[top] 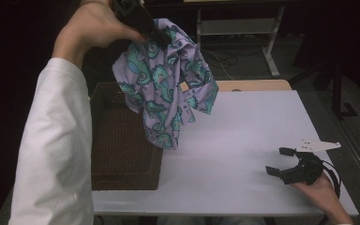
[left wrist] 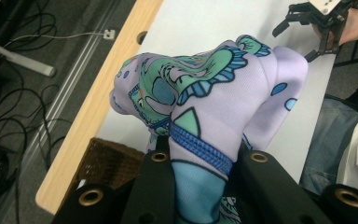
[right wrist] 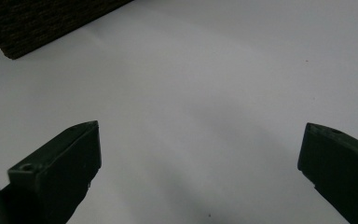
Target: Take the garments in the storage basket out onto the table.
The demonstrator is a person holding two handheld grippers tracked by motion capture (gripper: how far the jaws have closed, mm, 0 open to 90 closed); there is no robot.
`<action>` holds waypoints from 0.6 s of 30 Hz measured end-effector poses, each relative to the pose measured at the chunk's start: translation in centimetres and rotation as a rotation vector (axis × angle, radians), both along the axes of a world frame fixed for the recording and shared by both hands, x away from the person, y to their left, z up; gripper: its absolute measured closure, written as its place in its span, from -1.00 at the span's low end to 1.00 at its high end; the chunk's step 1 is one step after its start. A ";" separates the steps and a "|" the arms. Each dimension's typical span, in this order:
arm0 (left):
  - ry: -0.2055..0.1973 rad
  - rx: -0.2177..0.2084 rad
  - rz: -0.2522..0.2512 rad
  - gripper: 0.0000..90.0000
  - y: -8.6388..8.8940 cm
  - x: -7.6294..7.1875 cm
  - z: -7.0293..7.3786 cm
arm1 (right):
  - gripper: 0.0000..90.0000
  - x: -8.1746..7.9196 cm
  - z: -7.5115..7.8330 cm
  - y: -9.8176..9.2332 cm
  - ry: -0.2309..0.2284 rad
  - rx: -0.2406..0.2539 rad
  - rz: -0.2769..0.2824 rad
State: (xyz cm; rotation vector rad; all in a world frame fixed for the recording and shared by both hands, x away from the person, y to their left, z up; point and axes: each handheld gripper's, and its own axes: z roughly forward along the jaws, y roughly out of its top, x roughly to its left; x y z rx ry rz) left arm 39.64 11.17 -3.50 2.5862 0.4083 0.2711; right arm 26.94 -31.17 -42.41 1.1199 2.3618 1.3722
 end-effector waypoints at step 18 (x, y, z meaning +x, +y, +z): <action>0.023 0.017 -0.068 0.75 -4.8 0.9 -1.1 | -1.00 0.2 0.1 -0.2 -0.004 0.016 -0.007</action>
